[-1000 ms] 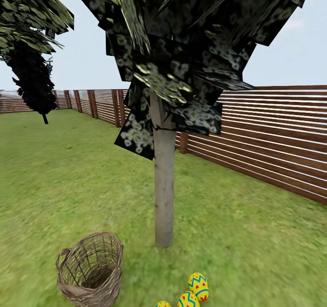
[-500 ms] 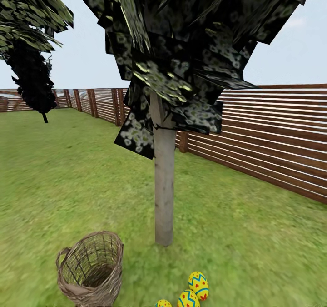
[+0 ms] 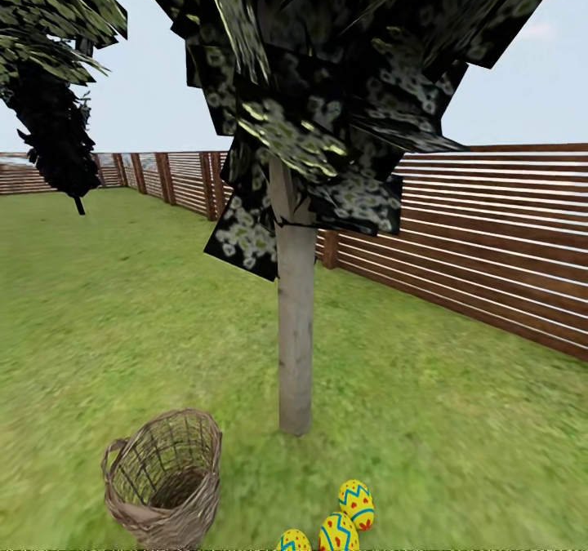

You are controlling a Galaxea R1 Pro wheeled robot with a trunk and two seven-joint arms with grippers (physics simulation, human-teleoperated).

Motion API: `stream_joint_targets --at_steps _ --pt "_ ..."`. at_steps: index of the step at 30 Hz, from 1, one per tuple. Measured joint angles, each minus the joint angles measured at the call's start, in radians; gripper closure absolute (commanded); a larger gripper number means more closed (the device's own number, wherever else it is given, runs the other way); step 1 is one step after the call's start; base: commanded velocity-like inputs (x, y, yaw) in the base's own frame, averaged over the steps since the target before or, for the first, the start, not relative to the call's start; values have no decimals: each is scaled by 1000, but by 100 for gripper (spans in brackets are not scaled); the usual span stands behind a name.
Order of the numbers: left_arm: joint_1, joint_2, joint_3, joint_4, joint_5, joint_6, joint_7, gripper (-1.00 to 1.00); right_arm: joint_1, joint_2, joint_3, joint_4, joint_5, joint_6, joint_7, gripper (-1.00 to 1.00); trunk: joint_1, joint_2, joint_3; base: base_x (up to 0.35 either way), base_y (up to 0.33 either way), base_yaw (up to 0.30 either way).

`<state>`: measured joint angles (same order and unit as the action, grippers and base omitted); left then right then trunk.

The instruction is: Take the three Easter eggs out of the wicker basket on the lawn in the garden, then place them on the lawn next to a single tree (choose any tree) so that all three eggs are next to the same tree and none are left in the basket.

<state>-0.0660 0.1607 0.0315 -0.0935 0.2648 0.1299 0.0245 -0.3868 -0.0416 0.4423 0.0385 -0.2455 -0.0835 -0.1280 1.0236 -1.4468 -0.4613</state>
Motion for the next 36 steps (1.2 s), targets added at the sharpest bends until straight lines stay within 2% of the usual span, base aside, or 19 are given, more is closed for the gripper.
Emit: stream_joint_targets --at_steps 36 --pt "0 -1 0 1 0 0 0 -100 5 1 -1 -5 -1 3 4 -100 0 0 -57 0 0 0"
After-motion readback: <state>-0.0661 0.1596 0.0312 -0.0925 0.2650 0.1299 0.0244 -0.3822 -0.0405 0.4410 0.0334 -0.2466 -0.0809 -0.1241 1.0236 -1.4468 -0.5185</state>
